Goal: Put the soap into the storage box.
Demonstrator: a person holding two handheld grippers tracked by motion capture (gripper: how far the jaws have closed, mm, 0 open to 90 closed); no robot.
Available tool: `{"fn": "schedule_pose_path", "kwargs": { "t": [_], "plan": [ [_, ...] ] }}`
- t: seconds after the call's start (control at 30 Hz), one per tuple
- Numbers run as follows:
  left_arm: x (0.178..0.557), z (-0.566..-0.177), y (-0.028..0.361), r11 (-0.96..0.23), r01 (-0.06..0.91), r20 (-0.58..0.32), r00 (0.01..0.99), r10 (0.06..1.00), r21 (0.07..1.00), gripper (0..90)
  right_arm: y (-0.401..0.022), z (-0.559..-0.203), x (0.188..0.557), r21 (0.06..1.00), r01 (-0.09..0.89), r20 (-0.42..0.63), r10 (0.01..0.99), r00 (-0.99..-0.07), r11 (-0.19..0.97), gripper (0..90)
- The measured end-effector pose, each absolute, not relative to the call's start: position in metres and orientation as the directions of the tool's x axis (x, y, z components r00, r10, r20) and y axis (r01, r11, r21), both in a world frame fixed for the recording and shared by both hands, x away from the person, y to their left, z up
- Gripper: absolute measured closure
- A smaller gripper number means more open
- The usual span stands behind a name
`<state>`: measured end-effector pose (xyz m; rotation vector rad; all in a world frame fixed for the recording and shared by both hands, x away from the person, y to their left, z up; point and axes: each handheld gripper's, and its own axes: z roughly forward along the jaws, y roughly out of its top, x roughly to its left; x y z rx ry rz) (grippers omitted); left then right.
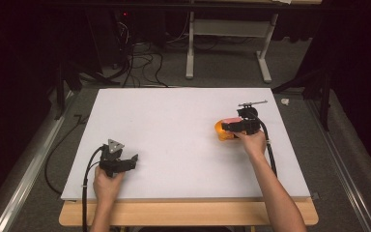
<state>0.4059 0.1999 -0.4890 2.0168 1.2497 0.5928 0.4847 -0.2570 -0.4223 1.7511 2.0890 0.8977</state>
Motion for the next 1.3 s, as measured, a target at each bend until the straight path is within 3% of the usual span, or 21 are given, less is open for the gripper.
{"fn": "schedule_pose_path", "kwargs": {
  "t": [0.93, 1.3],
  "plan": [
    [0.406, -0.489, 0.2, -0.306, 0.592, 0.024, 0.435, 0.9, 0.745, 21.4, -0.254, -0.43, 0.492, 0.548, 0.836, 0.205, 0.964, -0.172, 0.032, 13.5],
    [0.406, -0.489, 0.2, -0.306, 0.591, 0.025, 0.434, 0.9, 0.747, 21.3, -0.256, -0.429, 0.491, 0.564, 0.826, 0.225, 0.961, -0.162, 0.007, 12.6]
  ]
}}
